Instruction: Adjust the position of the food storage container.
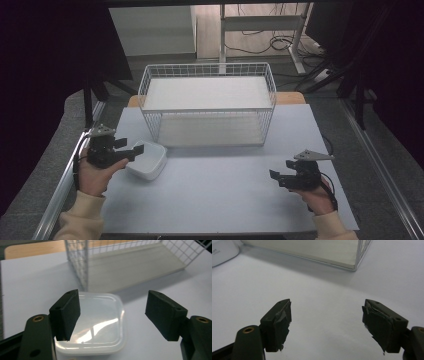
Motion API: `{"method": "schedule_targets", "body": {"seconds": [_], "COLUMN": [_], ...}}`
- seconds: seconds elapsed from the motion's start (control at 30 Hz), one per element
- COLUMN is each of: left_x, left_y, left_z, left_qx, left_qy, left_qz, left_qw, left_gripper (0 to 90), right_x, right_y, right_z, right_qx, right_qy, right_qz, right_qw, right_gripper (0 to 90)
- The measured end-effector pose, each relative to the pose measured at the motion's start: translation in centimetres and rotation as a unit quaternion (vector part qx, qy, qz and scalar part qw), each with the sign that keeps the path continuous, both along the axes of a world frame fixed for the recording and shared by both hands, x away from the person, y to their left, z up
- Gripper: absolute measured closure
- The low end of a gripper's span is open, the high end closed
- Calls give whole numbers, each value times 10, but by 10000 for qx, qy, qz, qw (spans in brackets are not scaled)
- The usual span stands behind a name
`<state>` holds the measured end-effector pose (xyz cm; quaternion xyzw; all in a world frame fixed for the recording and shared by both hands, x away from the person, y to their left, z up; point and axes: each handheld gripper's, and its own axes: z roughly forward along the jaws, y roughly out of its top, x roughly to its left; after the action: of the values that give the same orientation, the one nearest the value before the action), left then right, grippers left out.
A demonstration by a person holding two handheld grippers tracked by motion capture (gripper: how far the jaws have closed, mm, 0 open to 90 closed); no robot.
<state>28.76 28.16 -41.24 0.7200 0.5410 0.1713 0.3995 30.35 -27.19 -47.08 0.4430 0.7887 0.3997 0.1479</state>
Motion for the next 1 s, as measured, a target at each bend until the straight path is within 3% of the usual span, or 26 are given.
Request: {"method": "schedule_targets", "body": {"seconds": [0.2, 0.33, 0.6, 0.73, 0.93, 0.97, 1.0], "left_x": [13, 28, 52, 61, 71, 73, 74], "left_y": [23, 34, 41, 46, 54, 56, 58], "left_z": [-7, -17, -35, -43, -53, -56, -58], "left_qx": [-60, 5, 156, 251, 304, 320, 327], "left_qy": [13, 206, 532, 568, 759, 880, 942], "left_qz": [235, 397, 510, 614, 665, 634, 641], "left_qw": [9997, 9990, 9972, 9962, 9944, 9936, 9930], "left_gripper": [299, 323, 324, 340, 452, 551, 588], "right_x": [1, 1, 1, 2, 3, 3, 3], "right_y": [1, 2, 1, 1, -1, 0, 0], "right_z": [-1, -1, -1, -2, -3, -3, -3], "right_qx": [-14, -29, -32, -68, -114, -133, -136], "right_qy": [25, 51, 29, 75, 75, 66, 64], "right_qz": [-5, 4, -30, -54, -99, -98, -95], "right_qw": [10000, 10000, 10000, 9999, 9999, 9998, 9998], "right_gripper": [242, 243, 244, 244, 244, 244, 244]}}
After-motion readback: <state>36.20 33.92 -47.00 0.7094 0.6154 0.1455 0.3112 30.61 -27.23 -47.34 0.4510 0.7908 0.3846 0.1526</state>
